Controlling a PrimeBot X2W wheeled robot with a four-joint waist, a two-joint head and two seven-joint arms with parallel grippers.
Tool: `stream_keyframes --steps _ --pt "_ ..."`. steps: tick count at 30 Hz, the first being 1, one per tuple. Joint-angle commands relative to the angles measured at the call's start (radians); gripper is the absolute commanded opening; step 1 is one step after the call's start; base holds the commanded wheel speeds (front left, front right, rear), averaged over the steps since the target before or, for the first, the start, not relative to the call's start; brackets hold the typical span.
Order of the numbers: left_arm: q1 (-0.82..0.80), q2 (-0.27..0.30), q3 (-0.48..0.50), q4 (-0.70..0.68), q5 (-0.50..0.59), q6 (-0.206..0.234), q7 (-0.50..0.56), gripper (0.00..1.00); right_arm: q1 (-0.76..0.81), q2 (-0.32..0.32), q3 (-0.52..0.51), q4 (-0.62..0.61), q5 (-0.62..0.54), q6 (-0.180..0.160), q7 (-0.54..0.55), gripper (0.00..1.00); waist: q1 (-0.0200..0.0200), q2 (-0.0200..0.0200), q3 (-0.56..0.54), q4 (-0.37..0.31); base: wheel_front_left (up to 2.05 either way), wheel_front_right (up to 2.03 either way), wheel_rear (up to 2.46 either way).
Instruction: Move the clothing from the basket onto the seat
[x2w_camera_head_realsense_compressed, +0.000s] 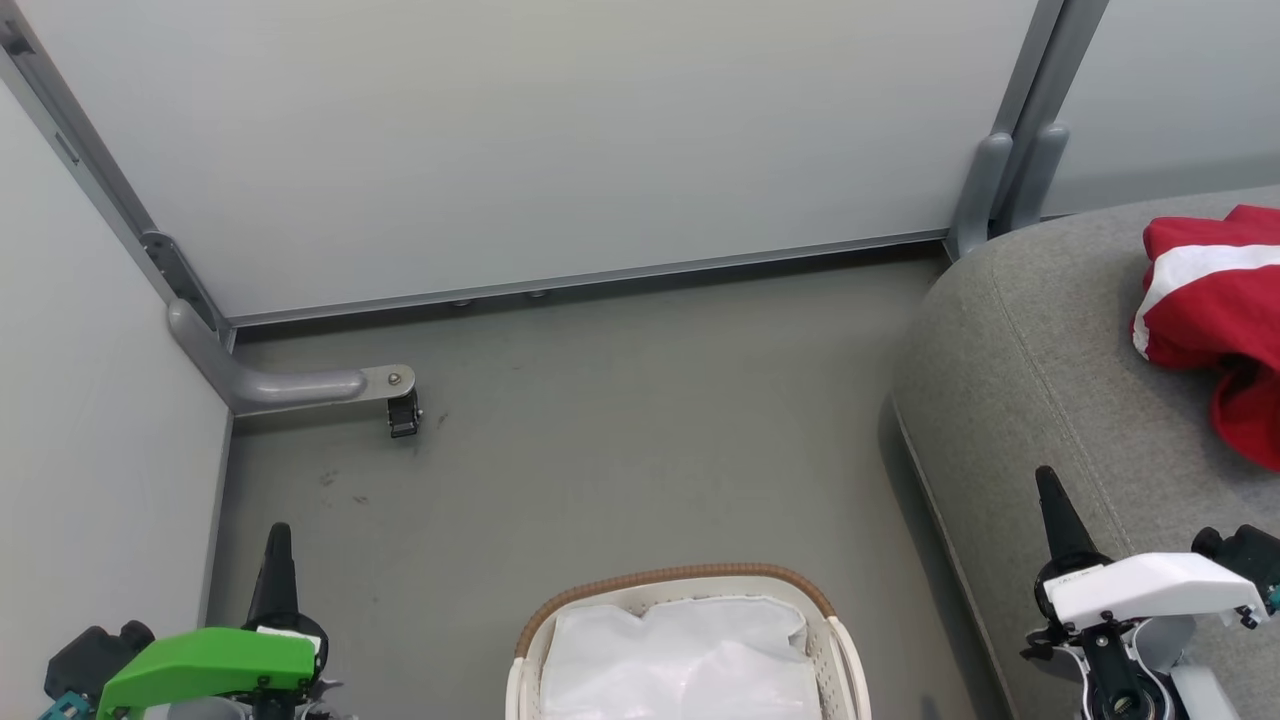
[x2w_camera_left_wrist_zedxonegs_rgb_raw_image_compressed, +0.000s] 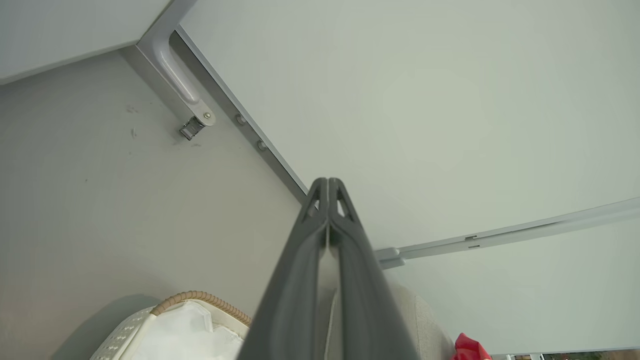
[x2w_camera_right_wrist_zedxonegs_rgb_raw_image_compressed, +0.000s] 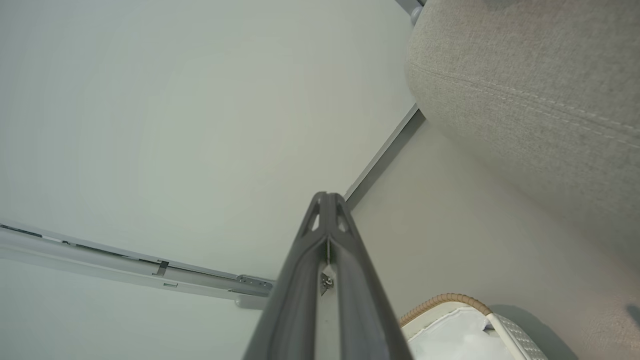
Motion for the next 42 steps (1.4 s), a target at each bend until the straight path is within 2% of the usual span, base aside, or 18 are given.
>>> stream_keyframes --steps 1,42 --pt "-0.028 0.007 0.007 -0.015 -0.03 -0.004 0.007 0.0 -0.001 -0.008 -0.005 -0.015 0.032 -0.001 0.008 0.0 0.0 0.0 0.0 0.0 0.0 0.0 0.0" --pt "-0.06 0.009 0.032 -0.04 -0.353 -0.015 0.101 0.0 0.006 -0.01 -0.02 -0.054 0.414 -0.001 0.102 0.0 0.0 0.0 -0.011 -0.008 0.0 0.0 0.0"
